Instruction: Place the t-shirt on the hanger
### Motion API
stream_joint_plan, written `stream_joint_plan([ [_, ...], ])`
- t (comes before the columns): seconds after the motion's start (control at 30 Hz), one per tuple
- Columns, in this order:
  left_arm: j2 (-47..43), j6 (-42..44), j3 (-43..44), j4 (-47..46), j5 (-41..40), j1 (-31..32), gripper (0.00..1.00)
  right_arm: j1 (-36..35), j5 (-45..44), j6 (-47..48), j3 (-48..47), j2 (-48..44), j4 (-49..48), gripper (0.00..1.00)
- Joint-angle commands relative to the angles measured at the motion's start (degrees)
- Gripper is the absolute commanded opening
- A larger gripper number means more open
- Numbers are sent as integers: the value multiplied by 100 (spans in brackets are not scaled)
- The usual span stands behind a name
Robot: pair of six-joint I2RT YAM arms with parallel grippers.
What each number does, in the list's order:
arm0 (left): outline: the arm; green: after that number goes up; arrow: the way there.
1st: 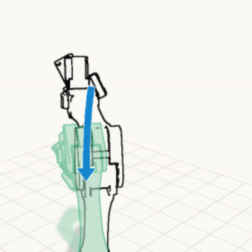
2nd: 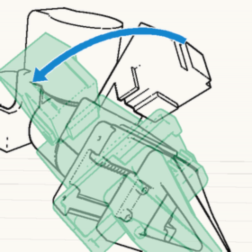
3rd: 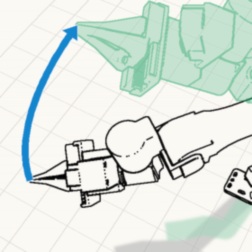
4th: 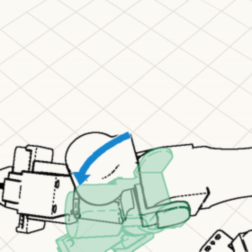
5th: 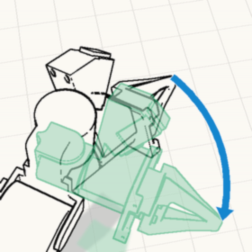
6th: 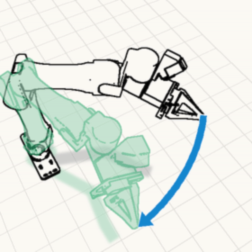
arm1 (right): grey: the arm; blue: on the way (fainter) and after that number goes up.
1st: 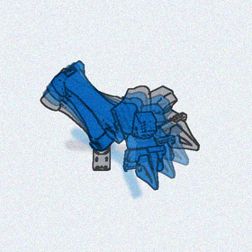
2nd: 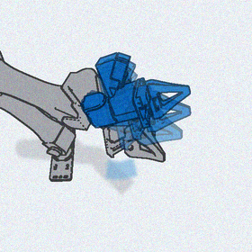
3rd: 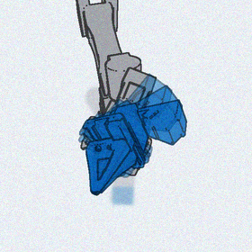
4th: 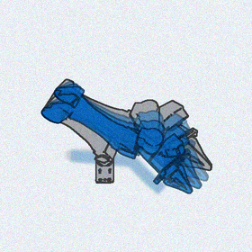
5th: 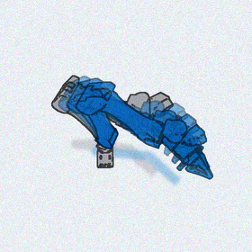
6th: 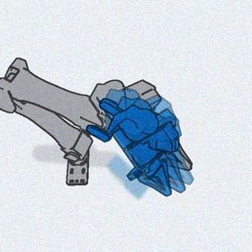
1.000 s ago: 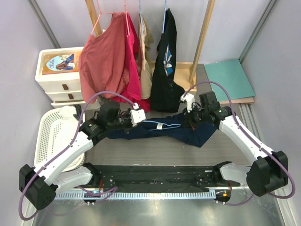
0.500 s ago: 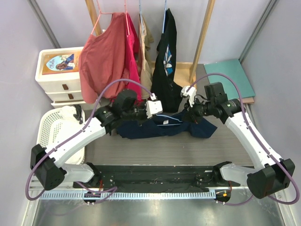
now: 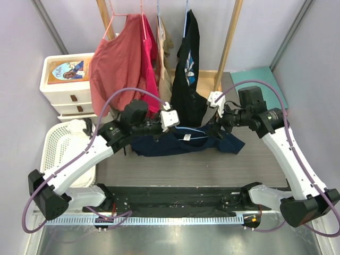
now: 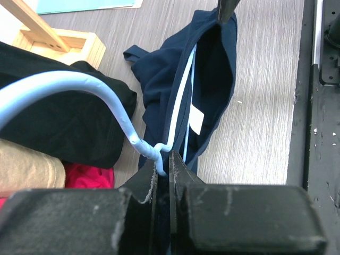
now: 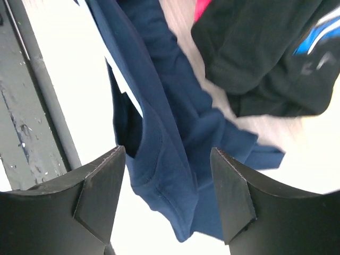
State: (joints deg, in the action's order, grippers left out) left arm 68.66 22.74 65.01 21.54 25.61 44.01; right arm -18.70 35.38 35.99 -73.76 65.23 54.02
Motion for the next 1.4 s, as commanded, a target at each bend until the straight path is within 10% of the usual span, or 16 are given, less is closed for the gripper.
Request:
stream_joint_plan([
  [0.0,-81,-147,292,-396,120,-6,0,-160,373,251,-507,-20,47,70],
  [0.5,-89,-235,416,-282,489,-6,0,-1760,-734,-74,-438,648,-1859,65],
  [0.6,-169,-244,346,-264,445,-6,0,-1839,-690,-83,-420,754,-1912,47],
  [0.7,-309,-244,267,-221,227,-15,0,-1839,-637,-57,-368,684,-1869,1],
  [0.9,-669,27,135,787,23,-452,26,-1726,-664,22,-122,26,-1580,1],
  [1.37,-1250,1126,-279,1722,481,-1544,7,-1470,-444,145,-376,-300,-815,1],
])
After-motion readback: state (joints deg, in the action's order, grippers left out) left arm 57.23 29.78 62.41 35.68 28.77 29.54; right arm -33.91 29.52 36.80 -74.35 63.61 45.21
